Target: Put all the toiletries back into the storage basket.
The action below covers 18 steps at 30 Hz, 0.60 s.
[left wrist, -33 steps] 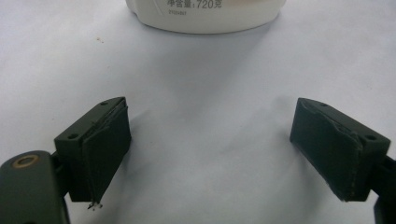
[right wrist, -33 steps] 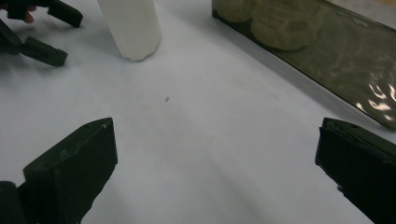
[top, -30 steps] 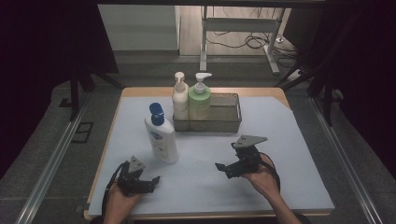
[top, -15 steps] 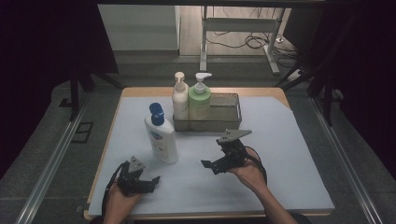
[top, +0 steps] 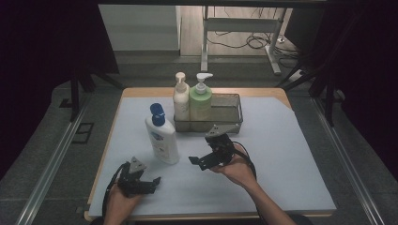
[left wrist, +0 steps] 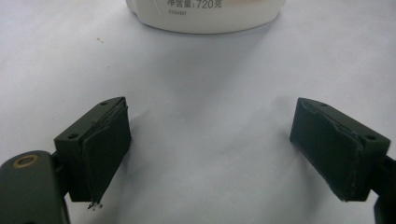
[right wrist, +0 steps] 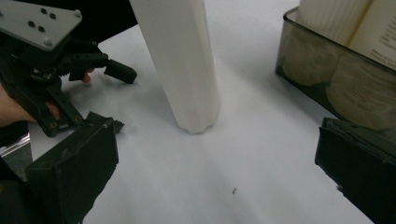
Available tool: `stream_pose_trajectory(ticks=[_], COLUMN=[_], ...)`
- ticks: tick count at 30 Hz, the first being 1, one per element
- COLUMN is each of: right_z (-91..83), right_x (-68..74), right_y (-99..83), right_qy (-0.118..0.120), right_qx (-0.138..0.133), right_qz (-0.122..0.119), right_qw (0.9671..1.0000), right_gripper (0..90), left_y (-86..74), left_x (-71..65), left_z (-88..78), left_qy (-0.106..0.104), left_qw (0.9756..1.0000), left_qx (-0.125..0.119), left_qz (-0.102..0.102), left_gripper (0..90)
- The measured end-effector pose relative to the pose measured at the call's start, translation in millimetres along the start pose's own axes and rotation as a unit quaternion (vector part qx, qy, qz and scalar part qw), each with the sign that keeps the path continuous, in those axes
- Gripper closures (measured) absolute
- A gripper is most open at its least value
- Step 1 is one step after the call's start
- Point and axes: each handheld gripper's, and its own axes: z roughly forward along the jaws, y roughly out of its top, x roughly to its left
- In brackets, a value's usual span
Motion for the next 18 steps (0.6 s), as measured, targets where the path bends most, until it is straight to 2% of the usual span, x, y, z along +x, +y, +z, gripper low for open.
stream_pose_trajectory(ticks=[8,11,15,18], right_z=[12.8,17.3,26.1,32.9], right_x=[9.4,13.1,19.6,22.5], right_y=[16.6,22.2,30.8,36.4], right_qy=[0.000,-0.002,-0.015,-0.017], right_qx=[0.005,-0.001,-0.004,-0.010], right_qz=[-0.003,-0.010,-0.032,-0.036], right_qw=[1.0000,1.0000,0.9994,0.9991], right_gripper=[0.0,0.7,1.9,4.1], left_y=[0.0,0.0,0.0,0.0], left_x=[0.0,0.1,0.1,0.1], left_z=[0.0,0.0,0.0,0.0], left_qy=[0.000,0.000,0.000,0.000], left_qw=[1.0000,1.0000,1.0000,1.0000], left_qx=[0.000,0.000,0.000,0.000], left_qz=[0.000,0.000,0.000,0.000], left_gripper=[12.3,12.2,12.2,12.3])
